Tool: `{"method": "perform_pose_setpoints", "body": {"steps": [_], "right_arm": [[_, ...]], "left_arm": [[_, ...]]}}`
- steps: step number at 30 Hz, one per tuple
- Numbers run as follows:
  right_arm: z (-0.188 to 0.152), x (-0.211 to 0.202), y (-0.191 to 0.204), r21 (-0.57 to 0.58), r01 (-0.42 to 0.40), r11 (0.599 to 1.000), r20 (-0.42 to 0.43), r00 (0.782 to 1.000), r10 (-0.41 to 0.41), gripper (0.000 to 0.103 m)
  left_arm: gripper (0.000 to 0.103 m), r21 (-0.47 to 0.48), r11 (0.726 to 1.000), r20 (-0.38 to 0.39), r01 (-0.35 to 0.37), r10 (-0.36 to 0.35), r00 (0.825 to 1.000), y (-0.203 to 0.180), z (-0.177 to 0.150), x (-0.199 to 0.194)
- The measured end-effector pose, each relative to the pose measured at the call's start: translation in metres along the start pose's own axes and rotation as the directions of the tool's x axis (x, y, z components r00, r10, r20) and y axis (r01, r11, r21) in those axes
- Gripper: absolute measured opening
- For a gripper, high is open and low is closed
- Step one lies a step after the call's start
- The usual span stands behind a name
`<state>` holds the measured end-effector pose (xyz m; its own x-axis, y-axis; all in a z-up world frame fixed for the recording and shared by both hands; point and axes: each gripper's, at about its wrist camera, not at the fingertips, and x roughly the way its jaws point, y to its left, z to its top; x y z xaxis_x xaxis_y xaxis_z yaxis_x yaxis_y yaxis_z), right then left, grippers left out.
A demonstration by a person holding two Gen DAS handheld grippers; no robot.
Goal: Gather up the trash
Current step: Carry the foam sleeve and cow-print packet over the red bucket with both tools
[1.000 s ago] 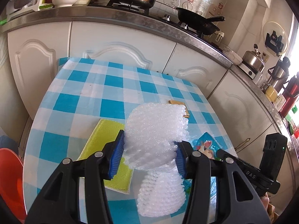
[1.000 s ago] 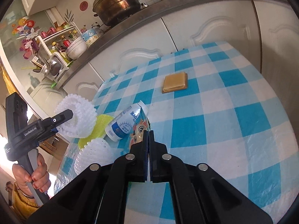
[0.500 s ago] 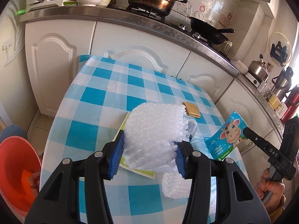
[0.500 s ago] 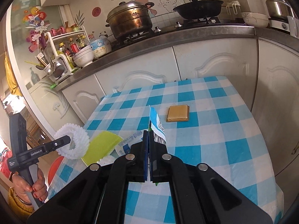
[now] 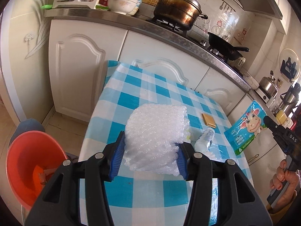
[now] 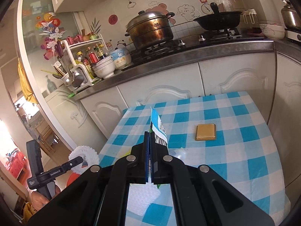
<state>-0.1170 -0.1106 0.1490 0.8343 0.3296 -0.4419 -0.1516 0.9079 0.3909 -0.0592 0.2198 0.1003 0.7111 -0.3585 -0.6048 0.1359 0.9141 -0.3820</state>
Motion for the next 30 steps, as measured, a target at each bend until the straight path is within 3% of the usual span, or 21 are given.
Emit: {"method": "perform_pose_setpoints", "body": {"steps": [7, 11, 21, 30], "right_arm": [[0.011, 0.023, 0.052, -0.047, -0.127, 0.991, -0.034, 0.992, 0.125, 0.001], [0.012, 0.04, 0.088, -0.068, -0.224, 0.972, -0.067, 0.973, 0.219, 0.001], [-0.001, 0.092, 0.193, -0.115, -0.453, 0.884, -0.198, 0.882, 0.427, 0.001], [-0.042, 0.147, 0.265, -0.14, -0.547, 0.825, -0.344, 0.808, 0.478, 0.001]], "left_arm": [[0.051, -0.058, 0.995, 0.038, -0.076, 0.079, 0.996, 0.044, -0.003, -0.028], [0.051, -0.093, 0.987, 0.051, -0.128, 0.133, 0.99, 0.073, -0.01, -0.043], [0.051, -0.212, 0.941, 0.031, -0.265, 0.277, 0.96, 0.15, -0.032, -0.073], [0.051, -0.283, 0.904, 0.009, -0.321, 0.337, 0.941, 0.194, -0.048, -0.085]]}}
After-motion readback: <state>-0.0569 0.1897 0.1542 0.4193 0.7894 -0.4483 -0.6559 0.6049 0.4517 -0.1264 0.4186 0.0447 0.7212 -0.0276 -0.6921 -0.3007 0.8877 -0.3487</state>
